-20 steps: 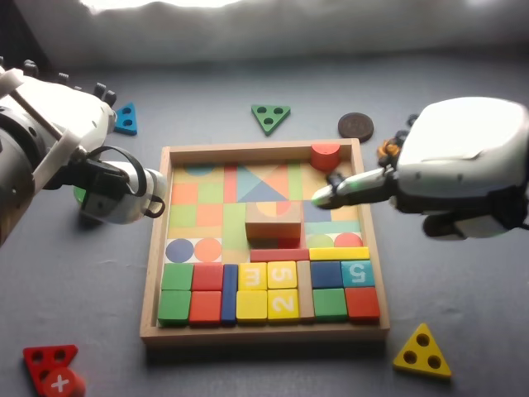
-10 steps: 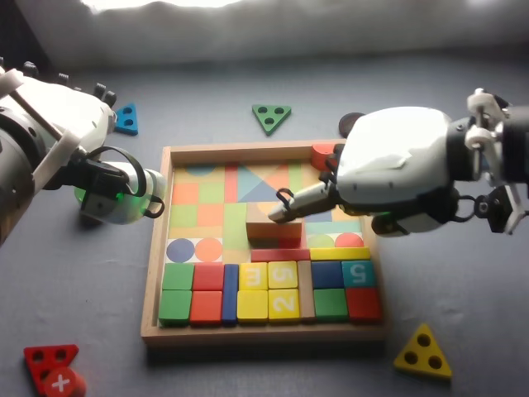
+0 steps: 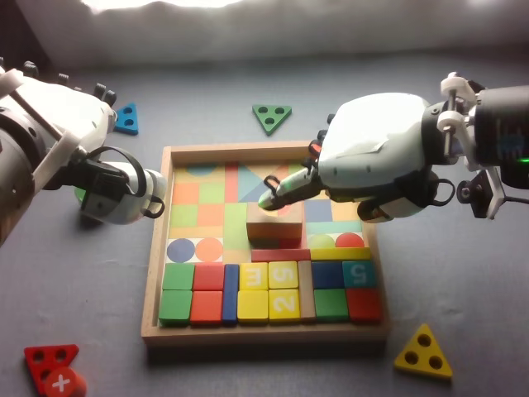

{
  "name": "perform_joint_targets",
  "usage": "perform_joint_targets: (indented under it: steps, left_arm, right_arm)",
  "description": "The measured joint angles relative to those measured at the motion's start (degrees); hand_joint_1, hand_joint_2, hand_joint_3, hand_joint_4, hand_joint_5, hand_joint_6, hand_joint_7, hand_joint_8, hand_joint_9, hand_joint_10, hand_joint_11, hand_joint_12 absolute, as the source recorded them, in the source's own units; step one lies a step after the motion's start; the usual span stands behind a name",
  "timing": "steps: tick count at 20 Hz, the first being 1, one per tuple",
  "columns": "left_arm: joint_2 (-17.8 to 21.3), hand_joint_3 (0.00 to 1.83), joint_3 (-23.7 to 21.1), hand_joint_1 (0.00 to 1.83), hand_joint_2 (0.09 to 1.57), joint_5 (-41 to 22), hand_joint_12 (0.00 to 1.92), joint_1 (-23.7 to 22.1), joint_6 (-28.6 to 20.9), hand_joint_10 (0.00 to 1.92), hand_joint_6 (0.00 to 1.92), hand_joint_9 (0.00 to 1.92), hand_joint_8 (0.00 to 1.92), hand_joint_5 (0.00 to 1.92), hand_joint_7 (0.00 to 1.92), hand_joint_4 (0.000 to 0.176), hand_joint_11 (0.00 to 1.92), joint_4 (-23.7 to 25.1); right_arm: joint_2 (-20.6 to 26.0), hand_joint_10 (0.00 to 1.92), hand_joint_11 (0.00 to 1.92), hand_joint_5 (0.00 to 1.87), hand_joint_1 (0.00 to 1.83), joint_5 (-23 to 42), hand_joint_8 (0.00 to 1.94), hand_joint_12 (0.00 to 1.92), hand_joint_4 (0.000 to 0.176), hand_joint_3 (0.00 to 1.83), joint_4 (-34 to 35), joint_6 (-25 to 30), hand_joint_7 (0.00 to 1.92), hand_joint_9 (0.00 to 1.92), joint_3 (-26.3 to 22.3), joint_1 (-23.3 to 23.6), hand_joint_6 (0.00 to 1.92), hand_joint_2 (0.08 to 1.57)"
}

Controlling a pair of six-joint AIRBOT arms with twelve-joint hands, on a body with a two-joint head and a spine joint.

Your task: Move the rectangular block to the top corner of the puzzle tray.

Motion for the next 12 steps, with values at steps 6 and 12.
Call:
perform_joint_targets:
  steps: [6,12]
  left_arm:
    - [0.00,0.00,0.00,0.00,1.31,0.00,0.57,0.00,-0.02,0.00,0.00,0.40,0.00,0.24,0.38,0.000,0.12,-0.02]
    - [0.00,0.00,0.00,0.00,1.32,0.00,0.55,0.00,-0.02,0.00,0.00,0.39,0.00,0.24,0.38,0.000,0.11,-0.02]
  right_arm:
    - [-0.02,1.92,1.69,0.33,1.80,0.02,1.94,1.92,0.000,0.00,-1.36,0.85,1.38,1.56,0.07,-0.04,0.01,1.13]
    - [-0.48,1.92,1.69,0.33,1.78,0.24,1.94,1.92,0.000,0.00,-3.02,2.21,1.39,1.58,0.11,-0.07,0.01,1.15]
